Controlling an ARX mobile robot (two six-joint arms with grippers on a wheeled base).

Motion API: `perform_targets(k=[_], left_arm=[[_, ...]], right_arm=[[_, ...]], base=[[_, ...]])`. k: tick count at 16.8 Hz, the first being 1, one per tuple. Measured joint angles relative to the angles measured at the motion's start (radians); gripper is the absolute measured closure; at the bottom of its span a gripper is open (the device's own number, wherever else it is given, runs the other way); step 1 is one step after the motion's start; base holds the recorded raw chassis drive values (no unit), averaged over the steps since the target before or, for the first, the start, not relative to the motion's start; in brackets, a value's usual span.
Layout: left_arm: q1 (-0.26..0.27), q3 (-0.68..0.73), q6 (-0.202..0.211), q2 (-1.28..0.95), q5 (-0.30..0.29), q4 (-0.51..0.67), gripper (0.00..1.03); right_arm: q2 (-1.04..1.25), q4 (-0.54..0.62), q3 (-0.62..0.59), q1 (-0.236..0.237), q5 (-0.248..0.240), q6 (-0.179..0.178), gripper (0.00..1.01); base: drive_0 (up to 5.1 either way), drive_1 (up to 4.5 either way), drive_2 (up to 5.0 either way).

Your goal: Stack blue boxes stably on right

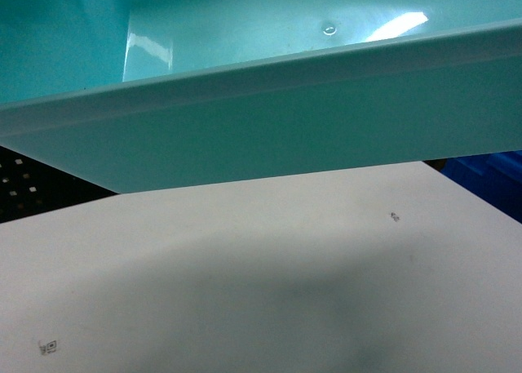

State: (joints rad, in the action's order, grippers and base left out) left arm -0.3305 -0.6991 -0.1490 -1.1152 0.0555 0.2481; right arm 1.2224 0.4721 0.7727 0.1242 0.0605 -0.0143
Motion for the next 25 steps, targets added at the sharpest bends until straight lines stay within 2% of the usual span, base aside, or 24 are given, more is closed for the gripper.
perform_targets(k=[25], left_arm=[[0.000,0.000,0.000,0.000,-0.003,0.000,1.01]], right_arm=[[0.000,0.000,0.000,0.000,0.000,0.000,0.95]], base=[[-1.6,-1.56,-1.6]])
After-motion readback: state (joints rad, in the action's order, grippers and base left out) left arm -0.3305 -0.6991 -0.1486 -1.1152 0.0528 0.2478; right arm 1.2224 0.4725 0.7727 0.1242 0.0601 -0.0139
